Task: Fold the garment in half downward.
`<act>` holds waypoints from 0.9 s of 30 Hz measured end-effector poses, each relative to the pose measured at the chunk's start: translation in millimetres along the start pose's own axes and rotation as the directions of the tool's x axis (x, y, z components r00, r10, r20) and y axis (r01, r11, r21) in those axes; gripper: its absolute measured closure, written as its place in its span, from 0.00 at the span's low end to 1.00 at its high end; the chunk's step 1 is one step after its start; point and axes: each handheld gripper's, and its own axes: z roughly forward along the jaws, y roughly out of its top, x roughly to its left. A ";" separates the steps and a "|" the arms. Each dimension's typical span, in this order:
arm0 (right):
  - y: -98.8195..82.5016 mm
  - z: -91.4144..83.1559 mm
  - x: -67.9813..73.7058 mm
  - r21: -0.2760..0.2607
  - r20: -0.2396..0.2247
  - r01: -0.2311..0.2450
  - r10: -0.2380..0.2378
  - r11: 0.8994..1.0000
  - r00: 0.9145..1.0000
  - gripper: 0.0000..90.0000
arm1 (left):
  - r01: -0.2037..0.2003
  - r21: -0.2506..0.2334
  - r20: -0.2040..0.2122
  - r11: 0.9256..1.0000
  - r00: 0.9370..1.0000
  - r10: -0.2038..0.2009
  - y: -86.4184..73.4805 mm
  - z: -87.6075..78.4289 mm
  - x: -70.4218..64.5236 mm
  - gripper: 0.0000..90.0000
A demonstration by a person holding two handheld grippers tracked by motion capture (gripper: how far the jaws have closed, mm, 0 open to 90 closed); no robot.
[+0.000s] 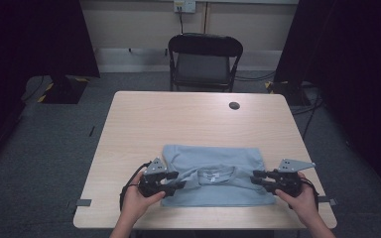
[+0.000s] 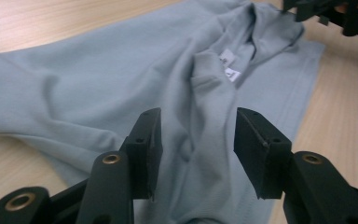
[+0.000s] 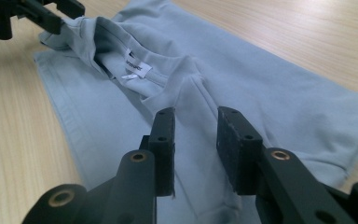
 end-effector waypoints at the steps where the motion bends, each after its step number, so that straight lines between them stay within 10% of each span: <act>1: 0.0 4.5 -1.5 0.010 0.005 -0.002 0.002 1.000 1.000 0.76 | 0.002 -0.004 0.003 1.000 1.000 -0.002 0.2 0.0 -0.6 0.58; 14: -3.4 4.0 -4.4 0.006 0.001 -0.028 0.028 1.000 1.000 0.75 | -0.010 -0.045 0.070 0.999 0.997 0.013 0.5 -12.4 -19.4 0.50; 27: 1.7 11.9 -4.5 0.018 0.000 -0.020 0.020 1.000 1.000 0.75 | -0.019 0.015 0.009 1.000 1.000 0.019 -5.6 5.3 -3.4 0.70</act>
